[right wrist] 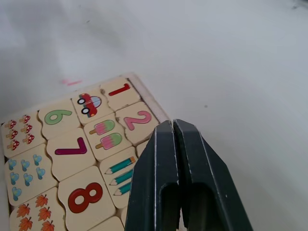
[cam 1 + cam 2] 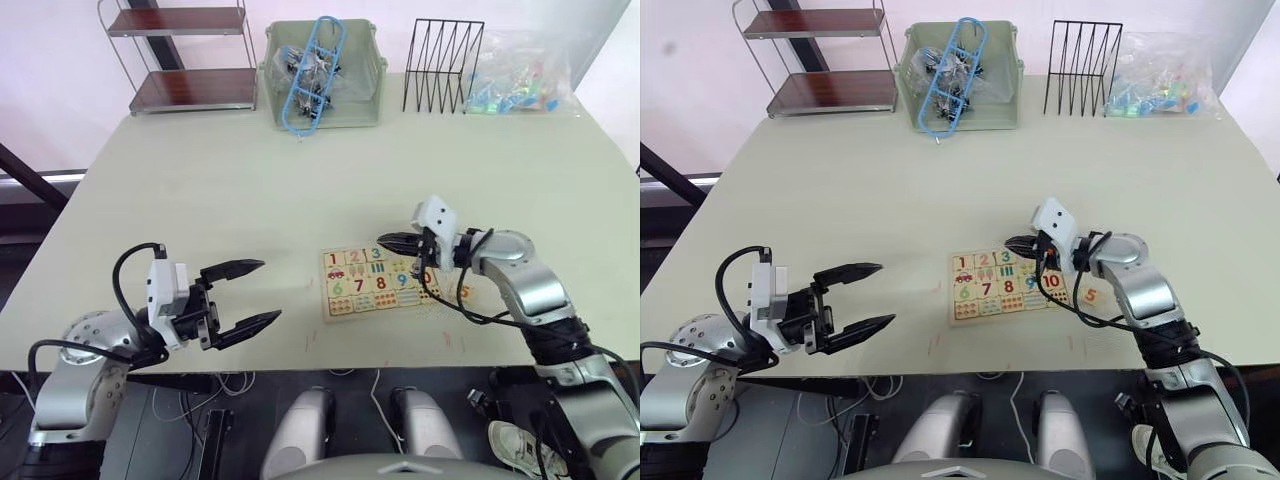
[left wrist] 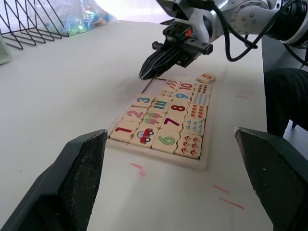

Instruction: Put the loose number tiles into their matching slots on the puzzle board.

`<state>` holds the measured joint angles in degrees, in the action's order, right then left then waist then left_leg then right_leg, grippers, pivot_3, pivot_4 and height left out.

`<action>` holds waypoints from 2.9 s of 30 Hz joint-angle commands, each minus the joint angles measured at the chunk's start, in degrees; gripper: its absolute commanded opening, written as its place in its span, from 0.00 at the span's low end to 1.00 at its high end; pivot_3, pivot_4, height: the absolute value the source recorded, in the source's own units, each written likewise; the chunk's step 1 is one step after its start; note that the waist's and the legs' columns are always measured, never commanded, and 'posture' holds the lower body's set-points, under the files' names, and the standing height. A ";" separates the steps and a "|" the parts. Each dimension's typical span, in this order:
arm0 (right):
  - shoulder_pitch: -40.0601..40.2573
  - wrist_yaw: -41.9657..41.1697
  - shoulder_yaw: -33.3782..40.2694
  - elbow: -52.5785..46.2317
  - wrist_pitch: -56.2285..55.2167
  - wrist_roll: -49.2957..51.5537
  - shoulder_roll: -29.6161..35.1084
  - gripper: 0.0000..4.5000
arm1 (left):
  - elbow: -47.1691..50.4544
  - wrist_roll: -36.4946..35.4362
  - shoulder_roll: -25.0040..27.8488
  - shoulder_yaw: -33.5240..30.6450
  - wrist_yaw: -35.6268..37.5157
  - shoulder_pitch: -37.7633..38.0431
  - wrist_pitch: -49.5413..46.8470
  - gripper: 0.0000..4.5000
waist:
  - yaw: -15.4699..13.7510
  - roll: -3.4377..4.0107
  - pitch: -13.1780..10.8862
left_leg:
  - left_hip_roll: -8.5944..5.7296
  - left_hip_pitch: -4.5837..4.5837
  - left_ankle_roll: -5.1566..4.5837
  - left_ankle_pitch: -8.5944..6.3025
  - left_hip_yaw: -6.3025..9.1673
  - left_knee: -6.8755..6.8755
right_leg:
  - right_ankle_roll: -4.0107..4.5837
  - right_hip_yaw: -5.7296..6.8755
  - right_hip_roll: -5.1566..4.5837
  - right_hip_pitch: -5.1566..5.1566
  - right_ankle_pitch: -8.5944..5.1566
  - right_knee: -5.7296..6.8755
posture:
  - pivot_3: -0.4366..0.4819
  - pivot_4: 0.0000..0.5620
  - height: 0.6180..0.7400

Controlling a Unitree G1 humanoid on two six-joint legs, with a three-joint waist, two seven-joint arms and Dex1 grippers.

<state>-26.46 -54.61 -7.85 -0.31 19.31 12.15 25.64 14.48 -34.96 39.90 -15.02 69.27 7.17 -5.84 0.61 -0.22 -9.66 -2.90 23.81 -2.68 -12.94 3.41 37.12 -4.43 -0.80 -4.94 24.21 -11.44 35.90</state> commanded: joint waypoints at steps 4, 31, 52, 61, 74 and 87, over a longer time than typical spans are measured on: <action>5.55 1.10 7.67 -9.11 -1.39 5.90 2.52 0.01 | -0.07 -0.62 -0.27 -1.11 -1.07 0.37 -0.12 1.00 | 0.06 0.00 0.00 | 0.00 -0.03 0.00 0.00 0.00 0.00 | 0.00 0.00 0.00 -0.08 0.00 0.00 | 0.48 0.27 1.00; 44.57 2.69 37.68 -17.81 -11.54 18.59 5.55 1.00 | -8.75 4.18 -1.49 -4.97 -6.93 2.40 3.44 1.00 | -1.18 -0.02 0.02 | 0.07 -0.13 -0.02 -0.01 -0.04 0.08 | 0.22 -0.01 -0.06 -0.29 -0.16 -0.04 | 0.48 0.27 1.00; 55.69 0.52 42.04 -10.70 -22.78 19.23 2.49 1.00 | -9.76 3.09 -1.53 -9.49 -6.93 7.33 3.86 1.00 | -1.35 -0.02 0.03 | 0.19 -0.13 -0.01 -0.03 -0.03 0.06 | 0.23 -0.01 -0.25 -0.29 -0.21 -0.08 | 0.48 0.27 1.00; 54.36 0.13 40.87 -9.78 -23.49 18.91 3.34 1.00 | -8.46 3.06 -2.19 -9.88 -8.08 9.09 4.14 1.00 | -1.40 -0.03 0.04 | 0.19 -0.12 -0.01 -0.03 -0.03 0.06 | 0.24 0.01 -0.26 -0.29 -0.21 -0.08 | 0.48 0.27 1.00; 53.33 0.29 40.45 -10.24 -23.04 18.82 3.40 1.00 | -6.86 2.87 -2.70 -9.74 -8.90 10.42 4.06 1.00 | -1.39 -0.03 0.04 | 0.19 -0.12 -0.01 -0.03 -0.03 0.06 | 0.24 0.01 -0.27 -0.29 -0.21 -0.08 | 0.48 0.27 1.00; 52.94 1.31 39.37 -11.46 -22.38 18.53 3.28 1.00 | -6.53 2.91 -3.01 -9.42 -9.36 10.14 3.98 1.00 | -1.38 -0.03 0.04 | 0.19 -0.12 -0.01 -0.02 -0.04 0.06 | 0.25 0.01 -0.20 -0.29 -0.21 -0.08 | 0.48 0.27 1.00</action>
<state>26.45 -53.41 31.29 -10.10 -2.75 30.22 28.47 6.11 -31.19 36.81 -23.12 59.96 17.10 -2.30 -0.78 -0.25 -9.62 -2.71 23.69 -2.69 -12.96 3.37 37.18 -4.19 -0.79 -5.14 23.92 -11.64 35.82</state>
